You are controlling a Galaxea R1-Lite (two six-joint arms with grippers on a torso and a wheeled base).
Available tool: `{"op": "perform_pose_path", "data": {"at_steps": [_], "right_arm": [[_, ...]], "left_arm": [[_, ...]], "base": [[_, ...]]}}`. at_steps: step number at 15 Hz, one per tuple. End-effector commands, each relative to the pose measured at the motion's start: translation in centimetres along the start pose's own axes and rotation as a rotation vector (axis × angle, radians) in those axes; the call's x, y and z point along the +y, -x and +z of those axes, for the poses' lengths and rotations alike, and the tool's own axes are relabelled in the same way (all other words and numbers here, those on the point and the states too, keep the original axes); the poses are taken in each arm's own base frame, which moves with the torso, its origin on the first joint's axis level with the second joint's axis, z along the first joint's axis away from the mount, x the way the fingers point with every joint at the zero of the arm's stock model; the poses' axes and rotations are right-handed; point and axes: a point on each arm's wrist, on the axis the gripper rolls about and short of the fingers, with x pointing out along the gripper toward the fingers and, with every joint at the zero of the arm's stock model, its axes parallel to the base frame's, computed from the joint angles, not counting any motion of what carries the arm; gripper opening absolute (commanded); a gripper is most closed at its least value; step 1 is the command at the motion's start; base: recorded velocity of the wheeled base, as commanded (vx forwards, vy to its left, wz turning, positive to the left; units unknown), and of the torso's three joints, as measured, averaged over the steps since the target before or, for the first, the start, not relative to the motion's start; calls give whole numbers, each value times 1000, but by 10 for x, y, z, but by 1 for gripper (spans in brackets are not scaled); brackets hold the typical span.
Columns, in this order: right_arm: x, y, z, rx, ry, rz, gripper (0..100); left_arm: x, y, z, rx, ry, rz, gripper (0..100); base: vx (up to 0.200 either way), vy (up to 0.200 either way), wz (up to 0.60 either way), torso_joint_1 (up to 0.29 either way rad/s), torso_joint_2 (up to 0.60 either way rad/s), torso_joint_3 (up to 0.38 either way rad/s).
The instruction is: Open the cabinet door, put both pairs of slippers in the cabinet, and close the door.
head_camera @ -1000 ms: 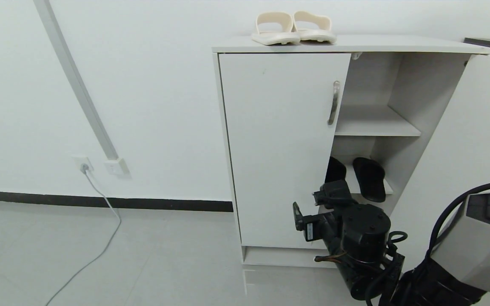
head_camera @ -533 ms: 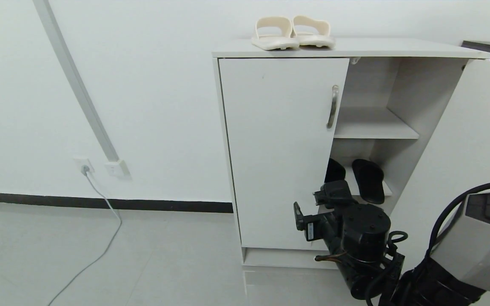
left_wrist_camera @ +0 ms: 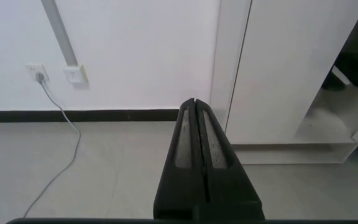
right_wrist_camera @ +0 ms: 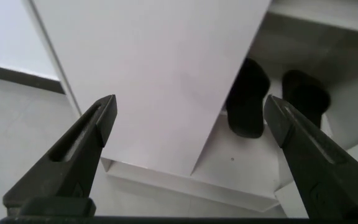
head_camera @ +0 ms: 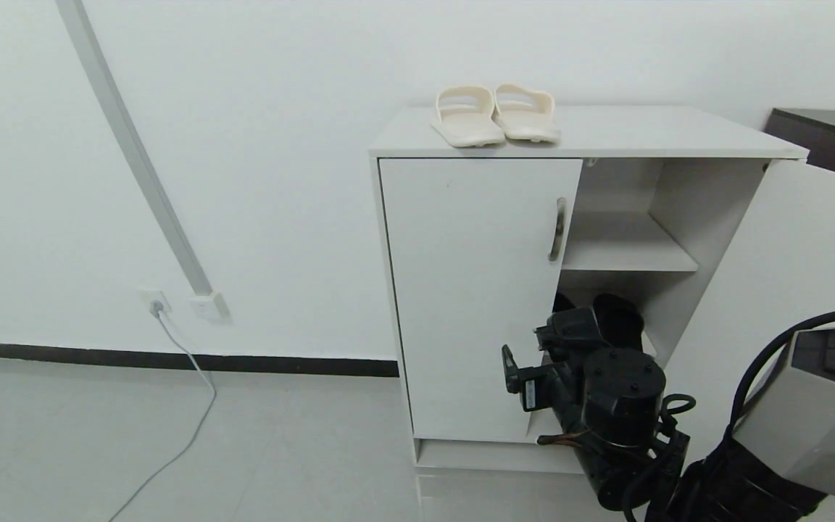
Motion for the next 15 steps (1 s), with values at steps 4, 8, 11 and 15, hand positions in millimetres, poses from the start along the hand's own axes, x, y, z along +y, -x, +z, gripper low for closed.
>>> {"op": "perform_pose_path", "data": {"at_steps": [4, 8, 11, 15], "right_arm": [[-1, -1, 2, -14, 10, -3, 100], [1, -2, -3, -4, 19, -2, 100], [1, -2, -5, -2, 20, -2, 100], [1, -2, -5, -8, 21, -2, 100]], "left_arm": [[0, 0, 0, 1, 1, 0, 0], [0, 0, 0, 1, 1, 0, 0], [0, 0, 0, 1, 1, 0, 0], [0, 0, 0, 1, -1, 0, 0]], "base": [[0, 0, 0, 138, -471, -332], [0, 0, 0, 168, -483, -320], [0, 0, 0, 186, -491, -307], [0, 0, 0, 207, -519, -312]]}}
